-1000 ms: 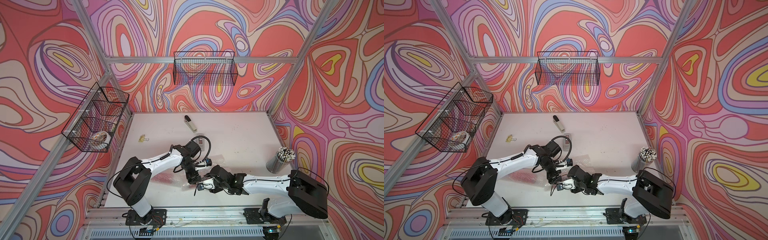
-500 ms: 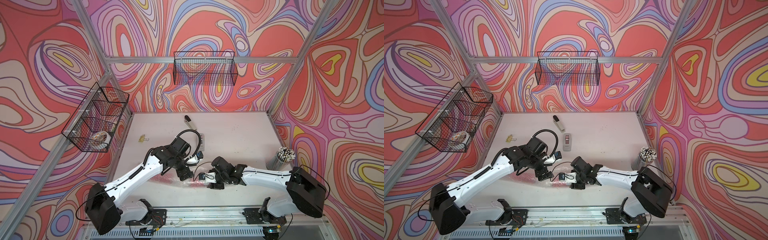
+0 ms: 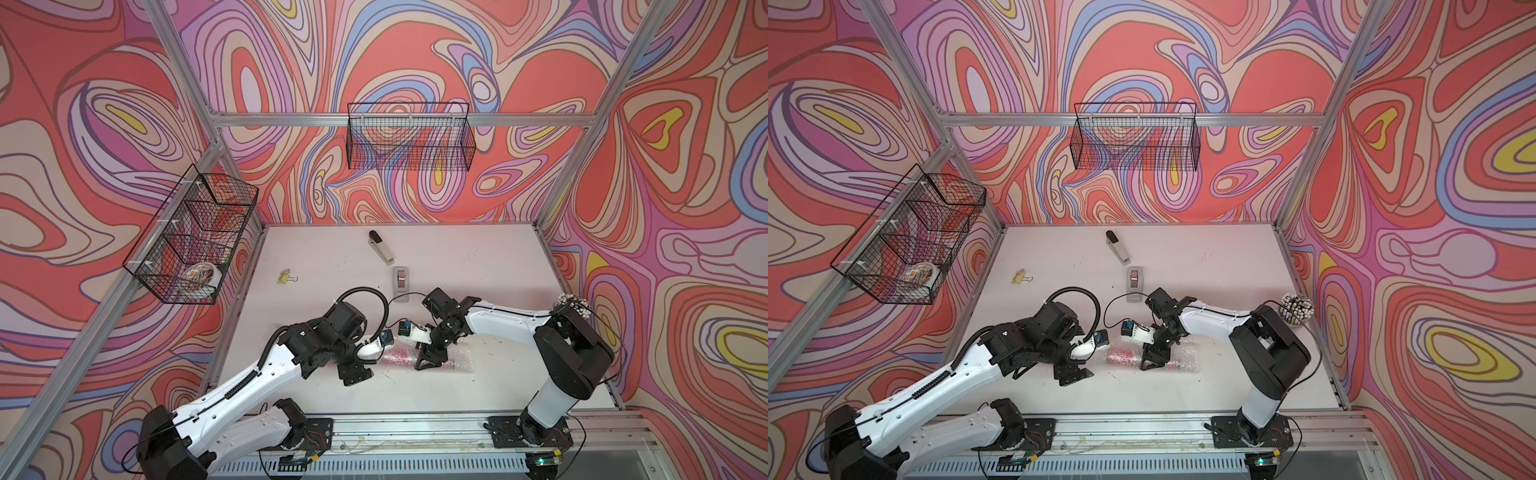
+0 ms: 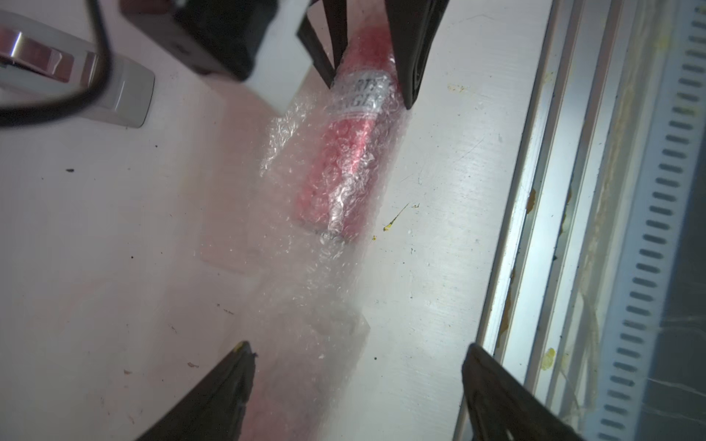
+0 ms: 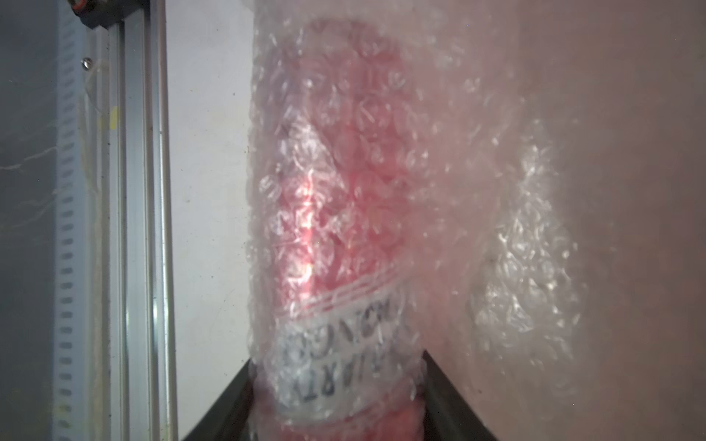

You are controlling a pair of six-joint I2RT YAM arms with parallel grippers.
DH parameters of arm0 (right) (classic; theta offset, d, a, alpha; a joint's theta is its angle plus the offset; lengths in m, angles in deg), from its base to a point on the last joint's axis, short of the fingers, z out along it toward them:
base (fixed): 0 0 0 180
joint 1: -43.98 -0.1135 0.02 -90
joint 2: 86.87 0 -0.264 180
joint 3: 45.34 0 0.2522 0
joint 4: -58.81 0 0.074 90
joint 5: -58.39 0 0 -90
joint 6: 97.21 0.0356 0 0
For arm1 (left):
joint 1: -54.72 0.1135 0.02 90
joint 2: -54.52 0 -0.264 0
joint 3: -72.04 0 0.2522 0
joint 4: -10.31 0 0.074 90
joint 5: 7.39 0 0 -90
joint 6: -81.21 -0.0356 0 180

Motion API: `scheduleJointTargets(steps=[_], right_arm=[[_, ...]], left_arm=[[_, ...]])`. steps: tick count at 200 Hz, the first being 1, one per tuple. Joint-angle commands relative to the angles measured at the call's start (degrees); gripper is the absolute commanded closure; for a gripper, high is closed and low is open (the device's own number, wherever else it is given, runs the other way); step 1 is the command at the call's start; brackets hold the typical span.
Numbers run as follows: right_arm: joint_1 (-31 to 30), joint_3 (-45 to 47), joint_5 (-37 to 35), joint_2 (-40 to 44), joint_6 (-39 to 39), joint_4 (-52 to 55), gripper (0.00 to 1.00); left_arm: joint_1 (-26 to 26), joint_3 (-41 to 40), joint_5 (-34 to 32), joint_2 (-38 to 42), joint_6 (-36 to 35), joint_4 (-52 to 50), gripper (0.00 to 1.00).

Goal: Wrap wine bottles in bubble wrap
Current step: Wrap the wine bottle in bubble wrap.

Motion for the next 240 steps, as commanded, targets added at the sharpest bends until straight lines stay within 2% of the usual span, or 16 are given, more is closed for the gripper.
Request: scheduleJointTargets(steps=[1, 31, 70, 100, 139, 163, 198, 240], right_arm=[[0.3, -1.1, 4.5, -6.8, 0.0, 6.9, 0.42], [1.1, -5.0, 6.0, -11.1, -0.7, 8.8, 0.43], [3.4, -8.7, 8.0, -14.8, -1.0, 11.6, 0.44], [3.9, -9.1, 7.6, -15.4, -2.3, 11.9, 0.43], [4.1, -9.6, 7.8, -17.3, -3.7, 13.1, 0.42], [4.2, -9.7, 8.0, -17.8, -3.9, 13.4, 0.42], [4.8, -9.9, 8.5, -17.1, -3.9, 13.3, 0.38], [5.5, -10.4, 9.6, -12.1, -2.2, 12.9, 0.30]], left_arm=[[-4.8, -3.1, -6.3, -1.0, -6.3, 7.1, 0.14], [-10.2, -4.2, -13.4, -4.6, -11.1, 14.8, 0.14], [-12.8, -4.7, -11.5, -11.6, -11.4, 23.8, 0.14], [-13.2, -1.0, -10.4, -20.1, -11.4, 23.0, 0.21], [-13.3, -2.4, -15.8, -24.7, -15.1, 30.9, 0.21], [-13.3, -2.1, -16.7, -27.7, -15.0, 30.9, 0.22], [-13.3, -2.1, -17.3, -28.7, -15.1, 30.3, 0.31], [-12.4, -0.5, -15.4, -30.3, -13.6, 26.2, 0.50]])
